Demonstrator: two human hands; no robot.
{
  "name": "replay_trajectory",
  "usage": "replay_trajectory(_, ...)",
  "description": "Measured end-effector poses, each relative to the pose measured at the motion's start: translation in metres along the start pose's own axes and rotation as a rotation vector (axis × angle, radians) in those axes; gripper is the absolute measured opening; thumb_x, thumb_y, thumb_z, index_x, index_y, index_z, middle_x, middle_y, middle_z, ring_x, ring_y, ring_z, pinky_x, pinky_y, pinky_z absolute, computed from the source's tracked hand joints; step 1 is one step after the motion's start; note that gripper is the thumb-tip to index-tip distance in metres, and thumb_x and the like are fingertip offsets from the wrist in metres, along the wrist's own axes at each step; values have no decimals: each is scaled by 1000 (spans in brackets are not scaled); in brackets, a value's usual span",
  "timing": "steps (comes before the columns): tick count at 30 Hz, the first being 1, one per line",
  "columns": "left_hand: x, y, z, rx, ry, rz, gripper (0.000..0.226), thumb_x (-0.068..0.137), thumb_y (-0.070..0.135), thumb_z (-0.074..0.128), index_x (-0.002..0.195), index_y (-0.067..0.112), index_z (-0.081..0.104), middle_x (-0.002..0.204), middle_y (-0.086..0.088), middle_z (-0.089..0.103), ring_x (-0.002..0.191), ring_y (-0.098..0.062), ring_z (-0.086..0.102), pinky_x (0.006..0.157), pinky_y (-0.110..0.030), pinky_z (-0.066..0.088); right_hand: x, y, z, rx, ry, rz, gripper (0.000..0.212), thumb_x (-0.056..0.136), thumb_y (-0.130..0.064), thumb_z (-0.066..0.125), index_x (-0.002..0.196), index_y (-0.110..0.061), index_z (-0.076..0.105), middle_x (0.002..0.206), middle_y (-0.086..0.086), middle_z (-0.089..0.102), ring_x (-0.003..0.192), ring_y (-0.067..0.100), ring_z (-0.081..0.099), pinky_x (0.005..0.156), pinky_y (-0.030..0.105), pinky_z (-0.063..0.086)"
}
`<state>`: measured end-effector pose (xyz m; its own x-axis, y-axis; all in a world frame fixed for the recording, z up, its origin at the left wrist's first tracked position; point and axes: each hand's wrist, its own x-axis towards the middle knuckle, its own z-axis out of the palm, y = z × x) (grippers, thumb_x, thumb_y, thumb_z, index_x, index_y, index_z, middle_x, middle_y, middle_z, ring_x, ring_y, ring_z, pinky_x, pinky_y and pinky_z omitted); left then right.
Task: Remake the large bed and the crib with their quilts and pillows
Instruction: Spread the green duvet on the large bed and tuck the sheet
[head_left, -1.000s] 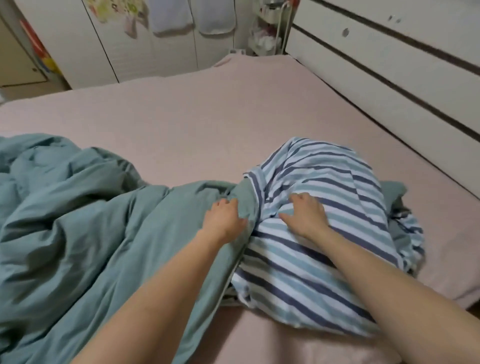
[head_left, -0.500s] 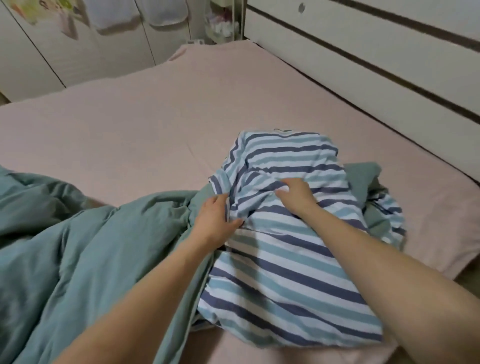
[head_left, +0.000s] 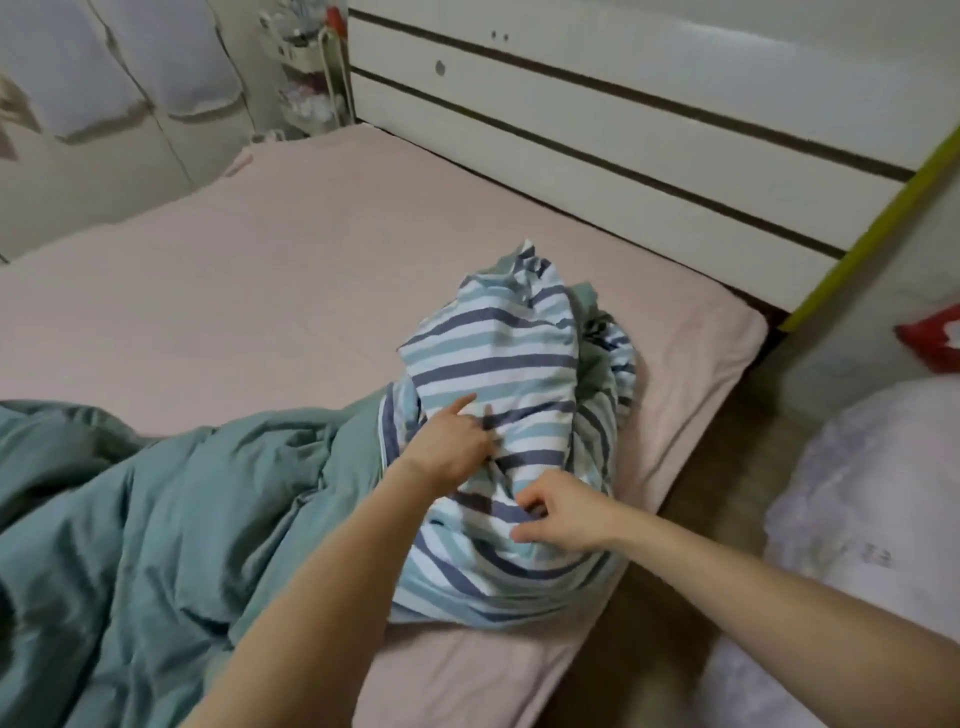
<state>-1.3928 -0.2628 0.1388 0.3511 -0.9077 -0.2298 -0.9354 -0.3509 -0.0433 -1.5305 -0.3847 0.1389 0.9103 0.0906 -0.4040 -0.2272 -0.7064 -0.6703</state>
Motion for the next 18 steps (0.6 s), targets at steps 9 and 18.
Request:
replay_trajectory(9, -61, 92, 1, -224, -592, 185, 27, 87, 28, 65, 106, 9, 68, 102, -7, 69, 81, -23, 56, 77, -30, 44, -31, 43, -42, 230, 645, 387, 20, 93, -22, 56, 90, -4, 63, 81, 6, 62, 82, 21, 58, 63, 25, 42)
replay_trajectory(18, -27, 16, -50, -704, 240, -293, 58, 81, 45, 70, 131, 19, 54, 126, 1, 62, 113, -17, 58, 99, -36, 46, -11, 45, -72, -201, 450, 273, 69, 86, -35, 62, 144, -14, 31, 149, 10, 31, 135, 29, 32, 109, 38, 32)
